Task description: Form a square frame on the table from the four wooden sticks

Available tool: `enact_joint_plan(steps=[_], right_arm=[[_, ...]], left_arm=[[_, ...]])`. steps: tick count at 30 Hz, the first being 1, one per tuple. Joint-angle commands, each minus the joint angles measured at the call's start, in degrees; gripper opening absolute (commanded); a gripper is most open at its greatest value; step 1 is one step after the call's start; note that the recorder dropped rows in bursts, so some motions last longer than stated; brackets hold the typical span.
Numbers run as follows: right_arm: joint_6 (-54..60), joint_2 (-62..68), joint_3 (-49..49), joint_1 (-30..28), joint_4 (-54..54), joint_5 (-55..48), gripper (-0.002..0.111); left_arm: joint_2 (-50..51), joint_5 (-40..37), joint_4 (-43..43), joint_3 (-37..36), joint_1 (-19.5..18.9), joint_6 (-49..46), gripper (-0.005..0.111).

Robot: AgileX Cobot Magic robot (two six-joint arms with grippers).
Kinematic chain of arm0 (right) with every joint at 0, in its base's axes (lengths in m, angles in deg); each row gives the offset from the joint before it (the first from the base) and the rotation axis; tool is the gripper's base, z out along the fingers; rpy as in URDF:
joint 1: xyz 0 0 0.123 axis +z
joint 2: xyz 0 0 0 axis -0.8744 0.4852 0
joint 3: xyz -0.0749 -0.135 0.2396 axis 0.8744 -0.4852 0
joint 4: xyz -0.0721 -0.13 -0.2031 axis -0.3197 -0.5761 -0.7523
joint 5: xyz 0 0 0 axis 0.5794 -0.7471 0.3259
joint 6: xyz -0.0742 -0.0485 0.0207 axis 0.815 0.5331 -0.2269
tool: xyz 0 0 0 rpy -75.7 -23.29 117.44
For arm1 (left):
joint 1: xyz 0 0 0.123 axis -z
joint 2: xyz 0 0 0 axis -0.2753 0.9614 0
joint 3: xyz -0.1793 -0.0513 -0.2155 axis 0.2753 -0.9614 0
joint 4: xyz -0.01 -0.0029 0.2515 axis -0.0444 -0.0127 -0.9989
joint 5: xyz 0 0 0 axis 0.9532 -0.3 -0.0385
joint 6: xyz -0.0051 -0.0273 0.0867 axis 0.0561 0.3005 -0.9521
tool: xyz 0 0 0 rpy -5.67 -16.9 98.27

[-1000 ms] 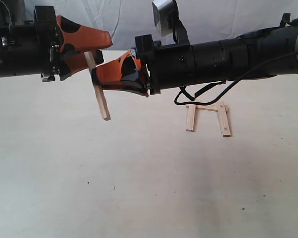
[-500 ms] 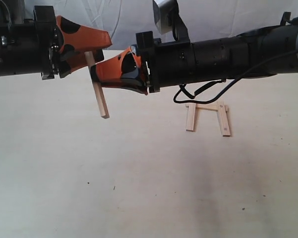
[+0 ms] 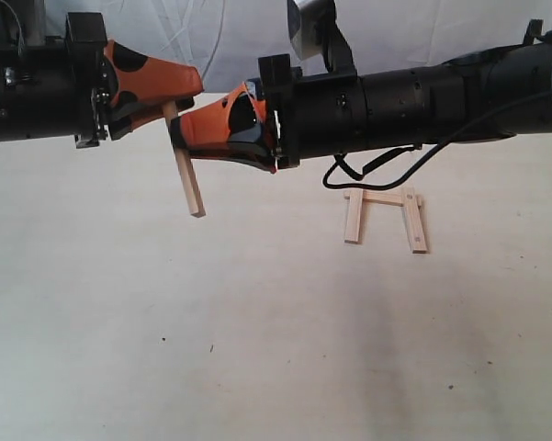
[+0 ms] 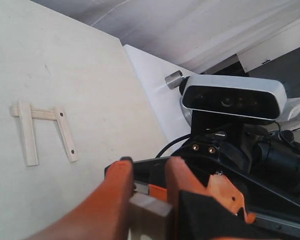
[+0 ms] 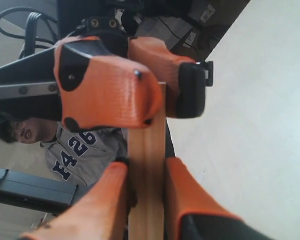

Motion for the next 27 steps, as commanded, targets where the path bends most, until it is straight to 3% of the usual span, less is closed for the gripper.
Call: enact_joint_plan(steps=[1, 4, 5, 10, 15, 21, 27], right_arm=[[-0.2, -0.2, 0.2, -0.7, 0.3, 1.3, 0.027], [0.1, -0.2, 0.2, -0.7, -0.5, 1.3, 0.066], [0.1, -0.2, 0.2, -0.7, -0.7, 1.3, 0.072], [-0.8, -1.3, 0.2, -1.6, -5.1, 1.3, 0.058], [-8.6, -6.9, 0.2, -0.5, -20.6, 17.8, 0.057], [-27.7, -11.9, 0.2, 12.2, -48.1, 42.8, 0.057], [-35.8, -9.4, 0.2, 25.8, -61.2, 60.4, 0.057]], left_arm=[[-0.1, 1.8, 1.0, 0.3, 0.0, -0.6, 0.0], [-0.1, 5.1, 1.0, 0.3, 0.0, -0.6, 0.0], [-0.1, 6.5, 0.8, 0.3, 0.0, -0.3, 0.0], [-0.1, 16.0, -5.1, 0.3, 0.0, 6.9, 0.0], [-0.1, 24.9, -12.0, -0.2, 0.0, 17.8, 0.0], [-0.1, 28.4, -11.7, -2.5, 0.0, 23.1, 0.0], [-0.1, 27.6, -10.0, -3.3, 0.0, 23.8, 0.002]])
